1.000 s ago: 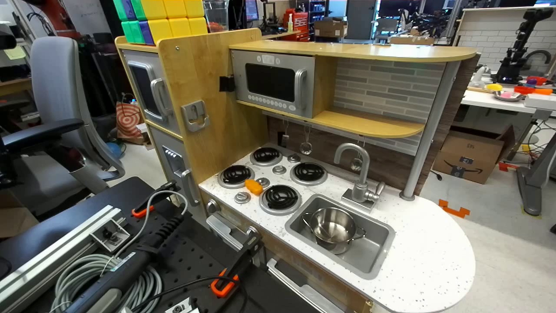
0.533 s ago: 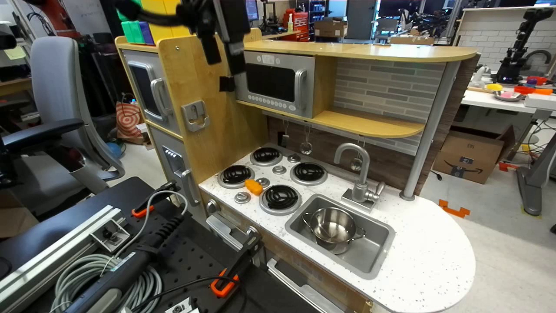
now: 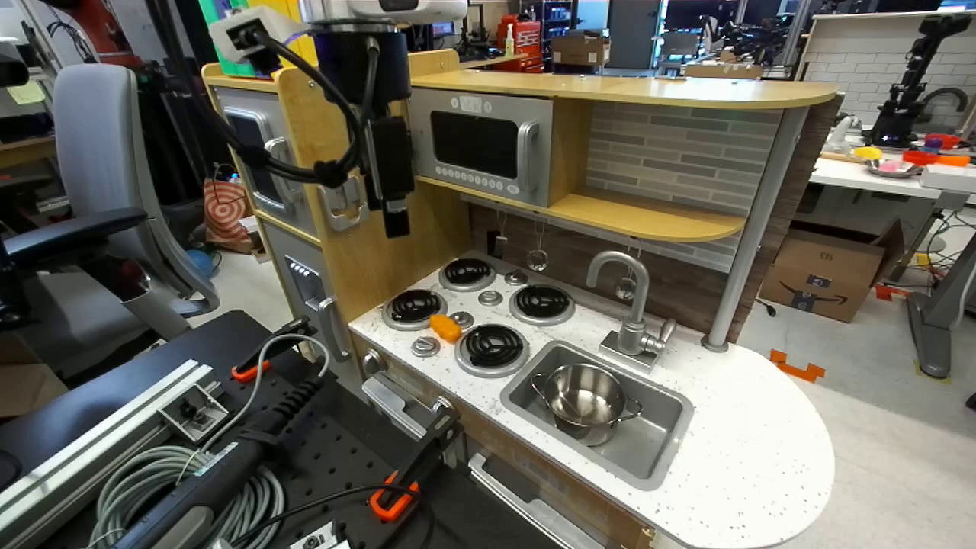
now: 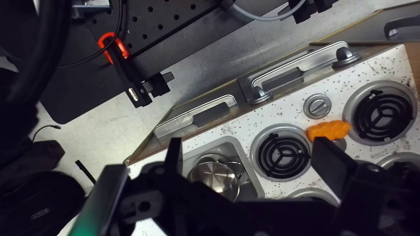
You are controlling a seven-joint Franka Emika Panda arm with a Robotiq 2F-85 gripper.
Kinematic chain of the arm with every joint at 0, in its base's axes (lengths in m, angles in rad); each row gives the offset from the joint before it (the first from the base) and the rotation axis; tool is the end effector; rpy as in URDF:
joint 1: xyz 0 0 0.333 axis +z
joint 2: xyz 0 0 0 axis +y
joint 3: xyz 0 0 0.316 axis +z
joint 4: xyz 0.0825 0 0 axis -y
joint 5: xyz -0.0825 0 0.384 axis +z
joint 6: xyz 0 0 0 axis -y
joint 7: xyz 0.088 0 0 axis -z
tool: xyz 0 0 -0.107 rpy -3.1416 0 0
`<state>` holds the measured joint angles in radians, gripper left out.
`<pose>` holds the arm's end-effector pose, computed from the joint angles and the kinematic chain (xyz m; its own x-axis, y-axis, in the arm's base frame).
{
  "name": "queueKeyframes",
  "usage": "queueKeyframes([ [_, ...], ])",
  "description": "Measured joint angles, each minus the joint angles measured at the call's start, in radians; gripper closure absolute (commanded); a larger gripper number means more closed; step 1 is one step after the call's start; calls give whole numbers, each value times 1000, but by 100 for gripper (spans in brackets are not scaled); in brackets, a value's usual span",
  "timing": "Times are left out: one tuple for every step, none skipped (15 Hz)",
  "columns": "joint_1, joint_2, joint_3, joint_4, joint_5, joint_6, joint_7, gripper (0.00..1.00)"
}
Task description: Put the plastic bread inside the silver pot in the sink
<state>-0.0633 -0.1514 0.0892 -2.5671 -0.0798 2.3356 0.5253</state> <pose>0.4296 0.0091 0.3115 0.9018 -0.4304 -0.0384 -0.4251 -0.8997 0.0989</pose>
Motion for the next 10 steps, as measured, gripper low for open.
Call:
queueKeyframes([
  [0, 1, 0, 4, 0, -3, 0, 0],
  [0, 1, 0, 7, 0, -5, 1, 0],
  [0, 1, 0, 7, 0, -5, 1, 0],
  [0, 1, -1, 6, 0, -5, 1, 0],
  [0, 1, -1, 5, 0, -5, 1, 0],
  [0, 1, -1, 5, 0, -5, 0, 0],
  [0, 1, -1, 5, 0, -5, 1, 0],
  [0, 1, -2, 5, 0, -5, 0, 0],
  [0, 1, -2, 5, 0, -5, 0, 0],
  [0, 1, -2, 5, 0, -5, 0, 0],
])
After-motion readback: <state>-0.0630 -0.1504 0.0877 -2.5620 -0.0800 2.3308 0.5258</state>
